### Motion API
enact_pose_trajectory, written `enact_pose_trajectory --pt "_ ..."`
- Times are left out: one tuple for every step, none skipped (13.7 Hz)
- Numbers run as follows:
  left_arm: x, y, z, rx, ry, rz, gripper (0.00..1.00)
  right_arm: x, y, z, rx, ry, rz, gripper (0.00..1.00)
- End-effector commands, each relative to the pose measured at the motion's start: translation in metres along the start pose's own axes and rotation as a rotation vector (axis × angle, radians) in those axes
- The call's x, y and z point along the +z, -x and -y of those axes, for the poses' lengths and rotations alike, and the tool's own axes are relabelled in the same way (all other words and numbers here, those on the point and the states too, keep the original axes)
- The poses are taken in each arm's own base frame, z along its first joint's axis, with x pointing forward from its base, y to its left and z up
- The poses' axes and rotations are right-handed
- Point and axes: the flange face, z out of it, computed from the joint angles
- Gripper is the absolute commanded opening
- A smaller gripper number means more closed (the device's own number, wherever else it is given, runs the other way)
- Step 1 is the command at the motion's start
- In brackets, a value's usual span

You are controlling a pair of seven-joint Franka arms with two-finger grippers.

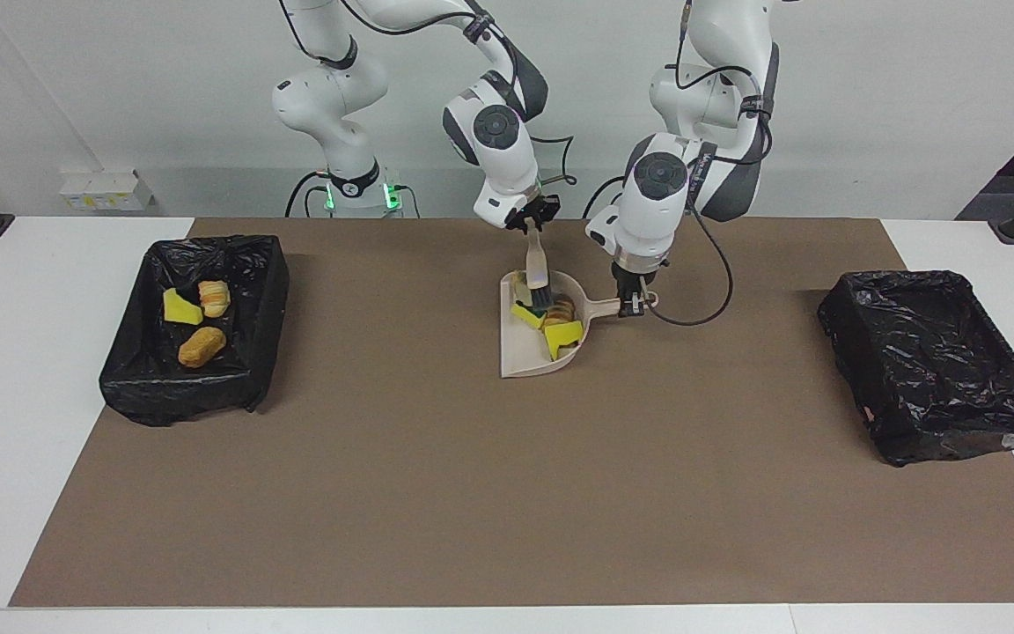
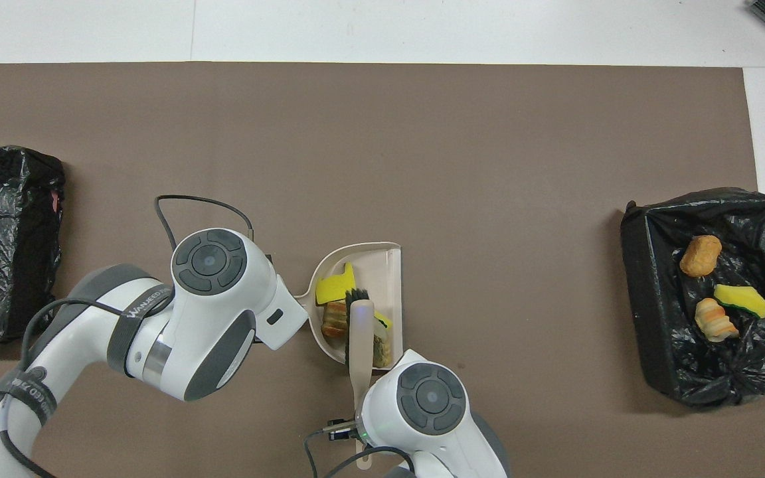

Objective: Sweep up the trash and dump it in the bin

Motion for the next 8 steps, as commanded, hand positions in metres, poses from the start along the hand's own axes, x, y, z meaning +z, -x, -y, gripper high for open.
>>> enact_pose_trajectory --pt "-0.003 0.009 -0.003 -0.032 -0.007 -0.002 0.00 -0.006 -0.005 0.015 0.003 -0.034 -0.011 0.00" --pt "-0.002 0.016 0.000 -0.046 -0.001 -0.004 0.00 -0.014 -0.007 0.021 -0.010 -0.039 -0.022 0.00" --pt "-0.001 0.022 0.003 -0.057 0.002 -0.006 0.00 -0.021 -0.008 0.025 -0.022 -0.040 -0.032 0.00" --pt "-0.001 0.022 0.003 -0.061 0.006 -0.010 0.00 -0.027 -0.008 0.029 -0.021 -0.048 -0.040 0.00" --pt "0.000 0.022 0.003 -0.065 0.009 -0.014 0.00 -0.034 -0.007 0.029 -0.028 -0.055 -0.049 0.00" --pt "0.000 0.022 0.002 -0.068 0.012 -0.018 0.00 -0.044 -0.008 0.027 -0.024 -0.062 -0.056 0.00" --pt "0.000 0.023 0.003 -0.070 0.013 -0.018 0.00 -0.052 -0.007 0.025 -0.024 -0.062 -0.054 0.00" --pt "0.000 0.022 0.002 -0.068 0.013 -0.018 0.00 -0.054 -0.005 0.018 -0.019 -0.052 -0.039 0.00"
